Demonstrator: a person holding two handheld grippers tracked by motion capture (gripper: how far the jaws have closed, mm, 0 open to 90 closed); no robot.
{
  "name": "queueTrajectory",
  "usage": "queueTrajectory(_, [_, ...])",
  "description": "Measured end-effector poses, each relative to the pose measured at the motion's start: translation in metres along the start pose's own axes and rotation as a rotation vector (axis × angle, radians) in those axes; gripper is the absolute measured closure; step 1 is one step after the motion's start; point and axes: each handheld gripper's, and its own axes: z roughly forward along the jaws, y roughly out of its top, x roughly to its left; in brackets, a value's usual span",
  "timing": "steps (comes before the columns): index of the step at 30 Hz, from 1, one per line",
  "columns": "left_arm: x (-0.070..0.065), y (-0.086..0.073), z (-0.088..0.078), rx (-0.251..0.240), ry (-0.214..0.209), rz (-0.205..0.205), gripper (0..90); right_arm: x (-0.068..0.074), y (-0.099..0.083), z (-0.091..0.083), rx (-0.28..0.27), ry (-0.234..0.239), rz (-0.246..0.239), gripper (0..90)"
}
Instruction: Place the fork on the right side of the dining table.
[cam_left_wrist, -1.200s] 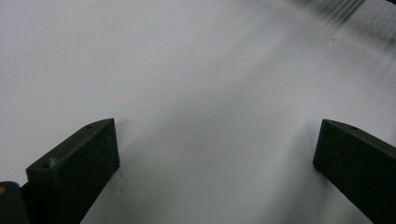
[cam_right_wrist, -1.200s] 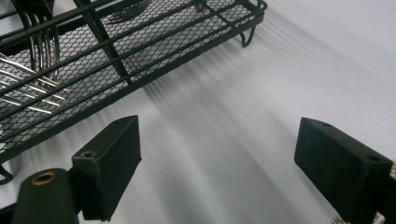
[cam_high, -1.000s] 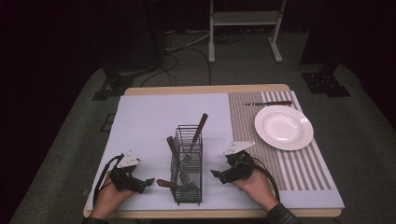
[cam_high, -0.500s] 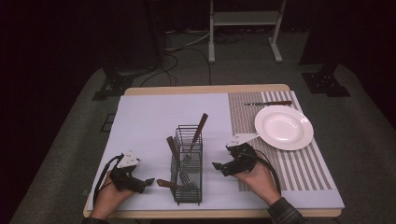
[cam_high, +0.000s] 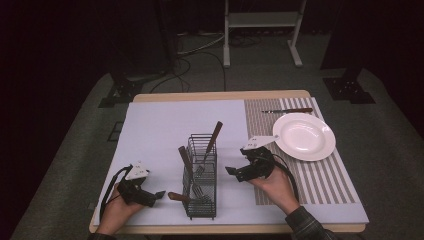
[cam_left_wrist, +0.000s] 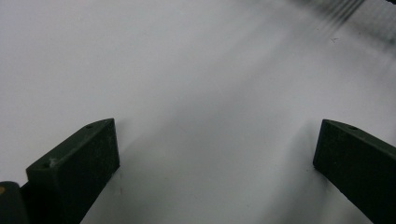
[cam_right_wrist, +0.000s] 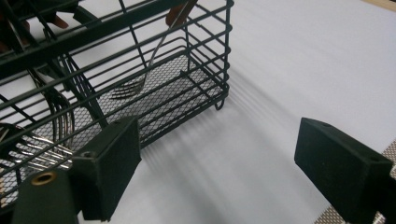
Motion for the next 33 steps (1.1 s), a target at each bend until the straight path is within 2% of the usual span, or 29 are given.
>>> queueTrajectory(21, [0.000, 0.000, 0.000, 0.001, -0.001, 0.000, 0.0, -0.006, 0.027, -0.010, -0.074, 0.010, 0.017, 13.4])
queueTrajectory(33, [0.000, 0.000, 0.000, 0.003, -0.001, 0.001, 0.0, -0.011, 0.046, -0.017, -0.140, 0.017, 0.026, 13.5])
